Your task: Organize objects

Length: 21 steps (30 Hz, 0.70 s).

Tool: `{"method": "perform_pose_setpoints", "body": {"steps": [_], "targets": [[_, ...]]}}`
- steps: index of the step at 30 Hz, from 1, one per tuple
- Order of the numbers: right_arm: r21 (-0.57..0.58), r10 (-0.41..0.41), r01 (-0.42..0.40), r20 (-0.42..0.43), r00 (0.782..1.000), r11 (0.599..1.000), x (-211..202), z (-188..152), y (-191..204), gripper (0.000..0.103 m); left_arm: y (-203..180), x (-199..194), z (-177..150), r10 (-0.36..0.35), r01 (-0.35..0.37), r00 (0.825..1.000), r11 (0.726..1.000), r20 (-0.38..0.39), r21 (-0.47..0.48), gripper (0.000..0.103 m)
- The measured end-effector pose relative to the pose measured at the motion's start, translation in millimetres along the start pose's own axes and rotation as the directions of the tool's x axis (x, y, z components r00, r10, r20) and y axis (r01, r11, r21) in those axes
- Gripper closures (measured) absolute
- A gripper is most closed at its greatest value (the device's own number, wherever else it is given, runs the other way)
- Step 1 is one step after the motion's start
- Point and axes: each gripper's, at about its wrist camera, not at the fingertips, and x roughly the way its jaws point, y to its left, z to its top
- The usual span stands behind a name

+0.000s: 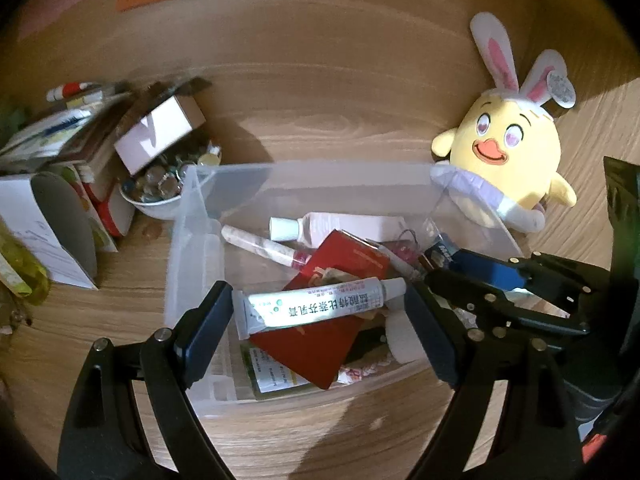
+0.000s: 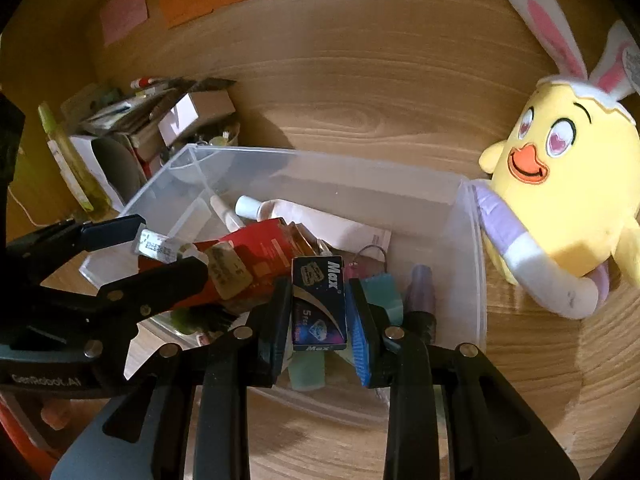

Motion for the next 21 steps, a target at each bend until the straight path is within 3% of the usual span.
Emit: {"method": "perform_pose_setpoints", "body": {"steps": [5,14,21], "targets": [[-0.019,0.008,-0.008,-0.006,1.0,1.0,-2,0,3,0.078,4,0,0,-0.022,0.021,1.0,1.0,-0.009,-0.018,0.015],[-0.017,0.021,-0.02,0.015,1.0,1.0,-24,-2,5,0.072,-2,-26,0,-0.041,0.041,0.998,0.999,0.045,0.006,0.011],[-0.037,-0.006,0.009,0.095,0.995,0.999,-58,-7,12,0.056,-5,-56,-6,-0.037,0.036,0.993,0.999,0.112,0.012,0.008]]}}
